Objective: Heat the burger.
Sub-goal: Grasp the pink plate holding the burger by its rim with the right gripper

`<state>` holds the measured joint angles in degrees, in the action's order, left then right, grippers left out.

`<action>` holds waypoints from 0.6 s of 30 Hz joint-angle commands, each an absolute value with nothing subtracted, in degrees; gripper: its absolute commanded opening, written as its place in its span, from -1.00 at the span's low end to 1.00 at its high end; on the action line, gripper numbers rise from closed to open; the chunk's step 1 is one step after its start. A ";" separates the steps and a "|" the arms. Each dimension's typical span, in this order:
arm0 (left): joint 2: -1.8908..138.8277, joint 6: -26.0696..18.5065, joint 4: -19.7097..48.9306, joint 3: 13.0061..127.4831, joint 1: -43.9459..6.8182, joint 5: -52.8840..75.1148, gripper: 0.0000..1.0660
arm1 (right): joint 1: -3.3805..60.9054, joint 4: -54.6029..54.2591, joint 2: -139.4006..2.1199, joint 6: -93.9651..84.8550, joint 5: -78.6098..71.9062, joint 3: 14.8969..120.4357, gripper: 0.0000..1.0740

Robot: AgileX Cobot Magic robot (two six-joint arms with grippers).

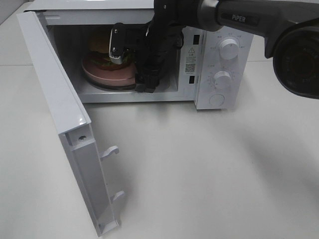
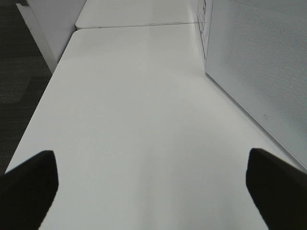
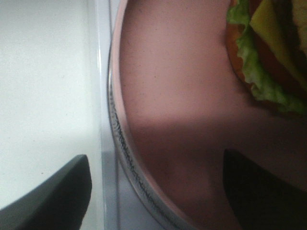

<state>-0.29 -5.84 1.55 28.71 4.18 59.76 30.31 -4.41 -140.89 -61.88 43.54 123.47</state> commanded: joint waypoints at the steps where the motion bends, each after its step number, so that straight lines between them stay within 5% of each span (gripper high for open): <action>1: -1.43 -5.61 1.38 28.53 4.41 59.24 0.89 | 30.02 -4.18 -141.35 -60.73 42.86 123.99 0.42; 18: -1.43 -5.61 1.38 28.53 4.41 59.24 0.89 | 30.08 -4.93 -143.47 -61.82 42.34 123.99 0.42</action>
